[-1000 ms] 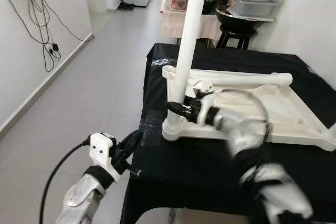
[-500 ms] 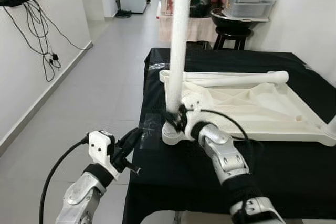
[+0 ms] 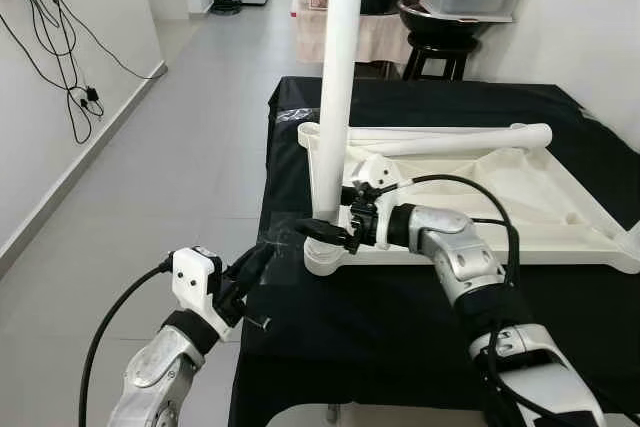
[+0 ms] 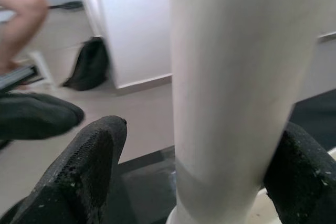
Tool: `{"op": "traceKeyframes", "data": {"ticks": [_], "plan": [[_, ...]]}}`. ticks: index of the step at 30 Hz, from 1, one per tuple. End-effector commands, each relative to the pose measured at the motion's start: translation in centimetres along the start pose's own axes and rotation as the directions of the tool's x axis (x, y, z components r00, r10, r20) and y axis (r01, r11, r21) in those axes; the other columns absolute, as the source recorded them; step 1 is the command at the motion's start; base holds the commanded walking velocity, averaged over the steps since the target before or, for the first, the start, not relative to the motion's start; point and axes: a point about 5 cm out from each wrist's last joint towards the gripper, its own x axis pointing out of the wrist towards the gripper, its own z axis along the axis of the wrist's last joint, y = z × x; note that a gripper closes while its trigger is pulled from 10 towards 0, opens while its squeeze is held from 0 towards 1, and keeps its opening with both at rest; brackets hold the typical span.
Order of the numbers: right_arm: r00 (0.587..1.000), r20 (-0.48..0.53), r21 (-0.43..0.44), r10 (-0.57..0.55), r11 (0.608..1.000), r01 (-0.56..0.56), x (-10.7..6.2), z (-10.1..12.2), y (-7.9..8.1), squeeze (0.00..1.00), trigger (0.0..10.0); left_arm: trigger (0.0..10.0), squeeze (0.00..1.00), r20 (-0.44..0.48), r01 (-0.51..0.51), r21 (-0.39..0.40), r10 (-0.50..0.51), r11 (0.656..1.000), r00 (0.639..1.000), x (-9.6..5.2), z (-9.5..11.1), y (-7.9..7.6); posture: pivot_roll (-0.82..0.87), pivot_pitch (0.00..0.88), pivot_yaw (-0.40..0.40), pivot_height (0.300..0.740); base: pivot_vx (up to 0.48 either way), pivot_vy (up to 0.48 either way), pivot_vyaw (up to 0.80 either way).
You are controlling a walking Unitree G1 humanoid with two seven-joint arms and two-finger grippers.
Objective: Building children table
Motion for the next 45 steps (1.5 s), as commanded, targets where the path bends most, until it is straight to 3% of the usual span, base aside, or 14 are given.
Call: {"op": "traceKeyframes", "data": {"ticks": [1,2,3,21,22,23,24,27,35,36,38,39,40,45], "plan": [[0.999,0.023,0.0,0.024,1.0,-0.024,-0.1,0.4,-0.2,0.0,10.0,10.0,0.0,-0.013,-0.002,-0.007,0.002,1.0,1.0,0.0,-0.4,-0.1,0.05,0.0,-0.073,0.74,0.0,0.0,0.0],[0.999,0.019,0.007,0.041,0.999,-0.041,-0.1,0.5,-0.3,0.0,8.3,10.0,0.0,-0.014,-0.002,-0.007,0.002,1.0,1.0,0.0,-0.4,-0.1,0.05,0.0,-0.073,0.74,0.0,0.0,0.0],[0.998,0.013,0.017,0.064,0.998,-0.064,-0.1,0.4,-0.3,0.0,0.0,10.0,0.0,-0.015,-0.002,-0.007,0.002,1.0,1.0,0.0,-0.4,-0.1,0.05,0.0,-0.073,0.74,0.0,0.0,0.0],[0.998,0.005,0.089,-0.068,0.994,0.068,-1.6,-2.7,0.1,0.0,0.0,10.0,0.0,-0.012,-0.004,-0.011,0.004,1.0,1.0,-0.1,-0.3,-0.2,0.03,0.0,-0.073,0.74,0.0,0.0,0.0],[0.981,-0.029,0.129,-0.194,0.972,0.196,-1.1,-3.8,0.6,0.0,0.0,10.0,0.0,-0.013,-0.004,-0.011,0.004,1.0,1.0,-0.2,-0.3,-0.1,0.03,0.0,-0.077,0.74,0.0,0.0,0.0],[0.864,-0.035,0.281,-0.502,0.825,0.49,-0.5,-5.6,1.0,0.0,0.0,10.0,0.0,-0.013,-0.004,-0.011,0.004,1.0,1.0,-0.3,-0.3,0.0,0.01,0.0,-0.077,0.74,0.0,0.0,0.0],[0.795,-0.076,0.084,-0.602,0.791,0.607,0.0,-5.8,2.5,0.0,0.0,10.0,0.0,-0.014,-0.004,-0.01,0.004,1.0,1.0,-0.3,-0.2,0.1,0.01,0.0,-0.076,0.74,0.0,0.0,0.0],[0.775,-0.022,-0.023,-0.632,0.775,0.631,0.7,-4.9,3.5,0.0,0.0,10.0,0.0,-0.015,-0.004,-0.009,0.004,1.0,1.0,-0.3,-0.2,0.2,0.01,0.0,-0.072,0.74,0.0,0.0,0.0],[0.816,-0.097,0.05,-0.57,0.816,0.576,1.7,-6.6,3.5,0.0,0.0,10.0,0.0,-0.022,-0.004,-0.012,0.004,1.0,1.0,-0.1,-0.4,0.2,0.02,0.0,-0.078,0.74,0.0,0.0,0.0],[0.834,-0.103,0.074,-0.543,0.832,0.55,1.8,-6.6,3.7,0.0,10.0,10.0,0.0,-0.022,-0.007,-0.011,0.007,1.0,1.0,-0.1,-0.4,0.2,0.02,0.0,-0.076,0.74,0.0,0.0,0.0],[0.845,-0.107,0.095,-0.523,0.841,0.533,1.9,-6.6,3.9,0.0,10.0,10.0,0.0,-0.021,-0.009,-0.01,0.009,1.0,1.0,-0.1,-0.4,0.2,0.02,0.0,-0.076,0.74,0.0,0.0,0.0],[0.863,-0.093,0.147,-0.496,0.851,0.504,1.8,-6.2,4.2,0.78,10.0,10.0,0.0,-0.022,-0.01,-0.01,0.009,1.0,1.0,-0.1,-0.4,0.2,0.02,0.0,-0.076,0.74,0.0,0.0,0.0],[0.894,-0.059,0.182,-0.443,0.876,0.446,1.8,-5.5,4.4,1.0,10.0,10.0,0.0,-0.023,-0.008,-0.01,0.008,1.0,1.0,-0.1,-0.4,0.2,0.02,0.0,-0.076,0.74,0.0,0.0,0.0],[0.936,0.007,0.169,-0.351,0.923,0.345,1.8,-4.2,4.3,1.0,10.0,10.0,0.0,-0.025,-0.004,-0.01,0.003,1.0,1.0,-0.1,-0.4,0.2,0.02,0.0,-0.064,0.74,0.0,0.0,0.0]]}}
